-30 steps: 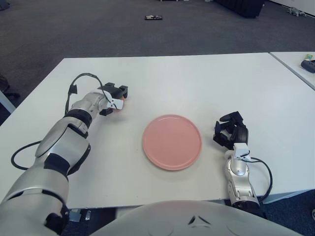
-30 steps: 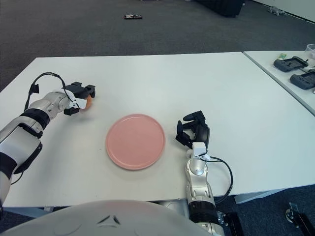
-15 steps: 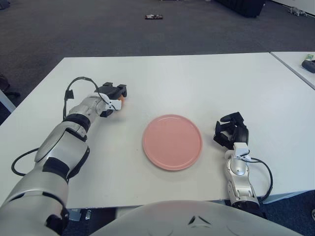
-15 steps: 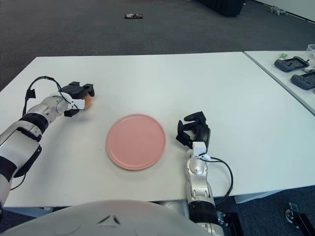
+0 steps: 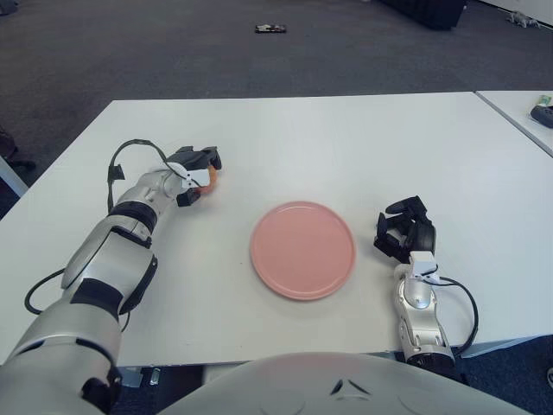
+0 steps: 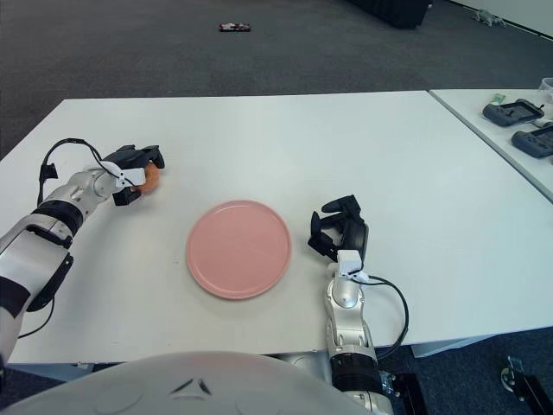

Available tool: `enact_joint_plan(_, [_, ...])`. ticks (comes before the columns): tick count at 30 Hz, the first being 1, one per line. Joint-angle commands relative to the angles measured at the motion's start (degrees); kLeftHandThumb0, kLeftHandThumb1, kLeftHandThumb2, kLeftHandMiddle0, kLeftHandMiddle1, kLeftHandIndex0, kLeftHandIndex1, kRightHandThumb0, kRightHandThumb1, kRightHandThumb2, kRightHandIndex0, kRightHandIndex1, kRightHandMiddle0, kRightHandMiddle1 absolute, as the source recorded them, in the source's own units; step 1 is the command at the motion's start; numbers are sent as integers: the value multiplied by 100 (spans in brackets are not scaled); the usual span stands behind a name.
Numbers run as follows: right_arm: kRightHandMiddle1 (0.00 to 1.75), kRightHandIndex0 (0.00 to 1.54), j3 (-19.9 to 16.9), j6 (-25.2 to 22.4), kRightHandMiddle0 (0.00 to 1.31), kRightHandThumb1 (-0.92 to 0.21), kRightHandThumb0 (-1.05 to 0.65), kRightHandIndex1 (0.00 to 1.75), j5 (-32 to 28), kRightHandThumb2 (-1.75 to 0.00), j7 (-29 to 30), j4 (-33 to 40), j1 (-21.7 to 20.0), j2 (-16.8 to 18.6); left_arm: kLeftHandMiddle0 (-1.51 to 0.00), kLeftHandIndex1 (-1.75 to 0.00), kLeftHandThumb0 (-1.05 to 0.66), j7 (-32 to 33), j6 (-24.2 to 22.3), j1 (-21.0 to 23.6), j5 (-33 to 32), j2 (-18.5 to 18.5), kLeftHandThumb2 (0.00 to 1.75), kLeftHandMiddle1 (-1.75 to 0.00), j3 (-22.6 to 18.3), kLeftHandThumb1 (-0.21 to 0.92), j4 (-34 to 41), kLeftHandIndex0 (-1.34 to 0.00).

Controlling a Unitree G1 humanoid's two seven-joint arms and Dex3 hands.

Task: Put the apple into the plate.

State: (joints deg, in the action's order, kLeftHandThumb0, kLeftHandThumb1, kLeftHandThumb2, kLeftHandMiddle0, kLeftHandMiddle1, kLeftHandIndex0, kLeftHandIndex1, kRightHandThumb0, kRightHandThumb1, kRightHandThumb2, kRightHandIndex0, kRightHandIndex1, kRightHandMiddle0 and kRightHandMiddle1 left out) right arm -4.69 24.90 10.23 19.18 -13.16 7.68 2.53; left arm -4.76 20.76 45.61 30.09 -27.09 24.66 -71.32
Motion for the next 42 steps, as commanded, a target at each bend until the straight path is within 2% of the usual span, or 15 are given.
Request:
enact_joint_plan(1, [175,68,0,-39,44,-53,-41,141,18,-106,18,3,-36,-4,-98,-175,0,-472,59,-330,-375,209,175,-159,-298,-11,-95,-70])
enact_joint_plan(8, [175,66,-13,-195,43,-54,-41,143,82,-104,110,107,-2,37,-98,-175,0,-786,173,-402,-966,302,175,-160,-820,-11,-68,-70])
enact_joint_plan(13, [175,65,-13,-260,43,-54,-41,143,34,-104,99,158,17,55,-97,-175,0,-1085,257,-469,-1620,514,175,-162,-1394,-10,66,-70])
enact_joint_plan(21, [175,64,-13,-130,44,-53,-41,143,-9,-106,29,49,-35,-4,-96,-175,0,-1435,155,-566,-2236,733,175,-162,-1908,-10,376,-70])
enact_joint_plan(28, [175,67,-11,31,44,-53,-41,142,-21,-106,-23,-26,-62,-38,-96,-175,0,-1789,45,-611,-2553,834,175,-162,-2194,-10,636,-70])
enact_joint_plan(37, [175,70,-11,8,44,-53,-42,143,1,-106,-73,-36,-75,-83,-97,-175,0,-2112,-120,-837,-2852,936,175,-162,-2361,-10,1418,-70])
enact_joint_plan(42, [175,71,-7,33,44,-53,-42,144,-14,-106,-113,-63,-91,-119,-97,-175,0,-2147,-472,-1383,-2942,1030,175,-161,-2278,-10,2951,-70])
